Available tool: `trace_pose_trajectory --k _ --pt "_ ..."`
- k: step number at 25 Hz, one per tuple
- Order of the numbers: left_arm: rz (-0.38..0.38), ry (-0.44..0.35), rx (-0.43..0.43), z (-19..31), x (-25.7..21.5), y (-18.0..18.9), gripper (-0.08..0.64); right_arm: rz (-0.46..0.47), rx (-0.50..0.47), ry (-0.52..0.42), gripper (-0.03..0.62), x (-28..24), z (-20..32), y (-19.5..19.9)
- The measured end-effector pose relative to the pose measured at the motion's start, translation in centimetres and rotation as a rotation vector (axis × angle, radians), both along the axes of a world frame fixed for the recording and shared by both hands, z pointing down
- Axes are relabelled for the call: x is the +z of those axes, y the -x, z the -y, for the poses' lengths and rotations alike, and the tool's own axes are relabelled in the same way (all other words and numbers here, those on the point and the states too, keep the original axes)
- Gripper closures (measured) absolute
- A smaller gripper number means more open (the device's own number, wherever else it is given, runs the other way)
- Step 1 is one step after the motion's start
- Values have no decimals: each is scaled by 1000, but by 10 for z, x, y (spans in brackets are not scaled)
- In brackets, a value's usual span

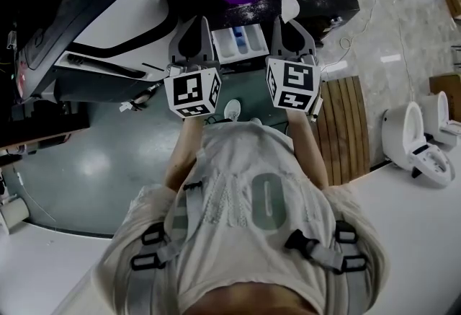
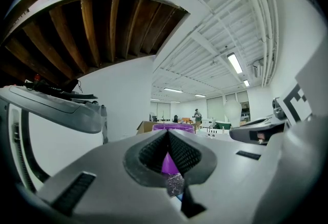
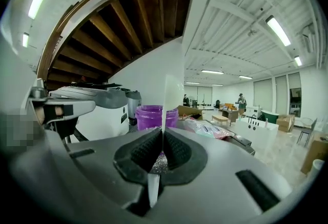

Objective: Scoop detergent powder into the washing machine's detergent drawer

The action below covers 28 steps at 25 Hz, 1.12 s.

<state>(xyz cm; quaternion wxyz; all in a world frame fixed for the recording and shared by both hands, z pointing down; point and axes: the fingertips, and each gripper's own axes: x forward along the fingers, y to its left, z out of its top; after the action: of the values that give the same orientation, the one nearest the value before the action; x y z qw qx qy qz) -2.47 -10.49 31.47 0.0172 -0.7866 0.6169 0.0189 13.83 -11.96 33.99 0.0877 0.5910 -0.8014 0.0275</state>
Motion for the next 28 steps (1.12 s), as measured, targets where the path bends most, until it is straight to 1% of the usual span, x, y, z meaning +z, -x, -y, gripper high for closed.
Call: trace_pose_trajectory --k 28 --pt "-14 15 10 9 7 -3 540 -33 -5 36 586 12 4 -4"
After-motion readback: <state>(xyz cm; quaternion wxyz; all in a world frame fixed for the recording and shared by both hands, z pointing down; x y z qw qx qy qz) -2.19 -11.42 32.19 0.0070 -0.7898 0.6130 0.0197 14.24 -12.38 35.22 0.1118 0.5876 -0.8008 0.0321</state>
